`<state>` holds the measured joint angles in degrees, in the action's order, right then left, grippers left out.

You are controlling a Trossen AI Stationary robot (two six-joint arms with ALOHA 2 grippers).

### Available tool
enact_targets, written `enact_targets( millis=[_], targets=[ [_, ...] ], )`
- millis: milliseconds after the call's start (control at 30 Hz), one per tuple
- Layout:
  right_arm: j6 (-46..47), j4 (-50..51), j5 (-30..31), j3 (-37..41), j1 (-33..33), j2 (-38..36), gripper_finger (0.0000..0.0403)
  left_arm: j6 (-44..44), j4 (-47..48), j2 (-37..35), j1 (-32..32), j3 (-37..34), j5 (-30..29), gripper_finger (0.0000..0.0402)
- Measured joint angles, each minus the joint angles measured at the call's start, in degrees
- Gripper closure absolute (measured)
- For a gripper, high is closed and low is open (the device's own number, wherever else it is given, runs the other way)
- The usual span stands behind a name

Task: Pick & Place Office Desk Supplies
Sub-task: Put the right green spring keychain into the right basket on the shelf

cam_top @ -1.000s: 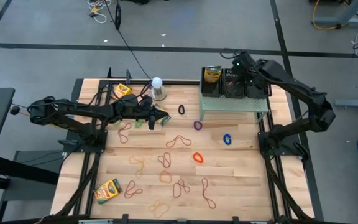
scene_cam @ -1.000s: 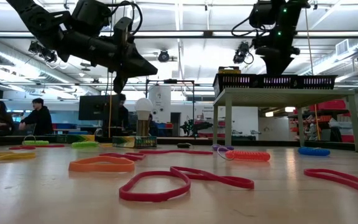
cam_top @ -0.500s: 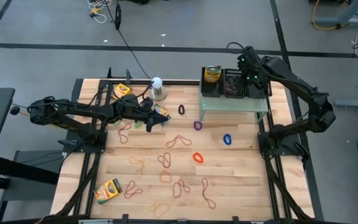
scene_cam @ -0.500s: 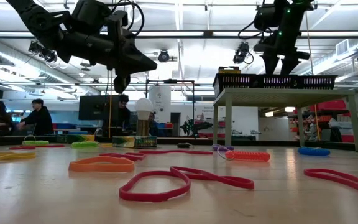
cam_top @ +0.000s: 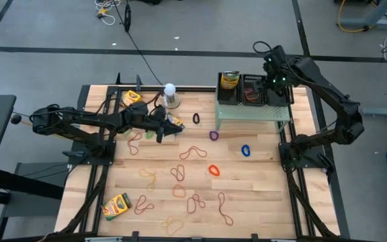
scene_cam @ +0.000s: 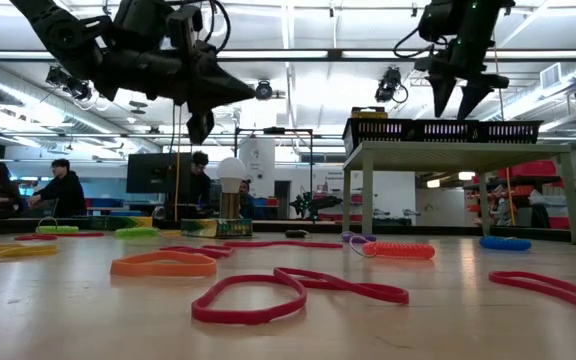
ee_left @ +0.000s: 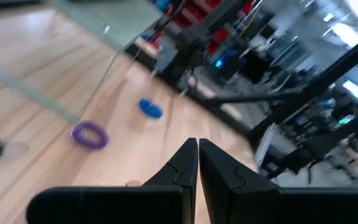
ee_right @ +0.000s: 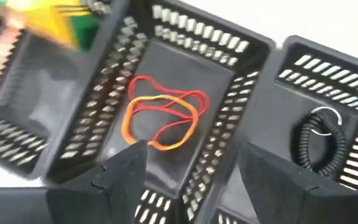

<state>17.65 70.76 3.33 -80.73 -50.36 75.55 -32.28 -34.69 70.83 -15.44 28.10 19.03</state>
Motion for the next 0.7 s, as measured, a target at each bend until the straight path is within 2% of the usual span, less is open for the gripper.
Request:
enact_targets(
  millis=[133, 233, 367, 433, 500, 567, 700],
  targets=[
    [-2.26, -1.96, 0.56, 0.00, 3.72, -4.09, 0.0197, -3.41, -6.25, -0.32, -0.04, 0.00, 3.36, 0.0379],
    [-2.01, -5.52, 5.31, 0.57, 9.65, -9.09, 0.0255, -5.88, -10.04, -0.48, 0.71, 0.00, 4.01, 0.0379],
    [-1.51, -14.09, 8.86, 5.65, 18.68, -15.50, 0.0341, -6.82, -14.30, 0.79, 2.50, 1.15, 1.33, 0.0379],
    [-0.63, -19.68, 9.28, 9.40, 22.52, -17.96, 0.0379, -6.67, -14.53, 1.56, 2.49, 2.94, 3.49, 0.0379],
    [-0.55, -24.96, 9.59, 13.31, 26.02, -19.85, 0.0395, -4.66, -12.60, 1.84, 2.48, 4.84, 4.77, 0.0380],
    [-0.53, -29.49, 10.12, 17.00, 29.55, -21.01, 0.0390, -1.69, -8.54, 1.52, 2.45, 6.48, 3.83, 0.0388],
    [-0.31, -37.01, 17.57, 22.93, 37.86, -22.28, 0.0388, 4.42, 3.44, -1.39, 1.88, 9.83, -0.51, 0.0396]
  ],
)
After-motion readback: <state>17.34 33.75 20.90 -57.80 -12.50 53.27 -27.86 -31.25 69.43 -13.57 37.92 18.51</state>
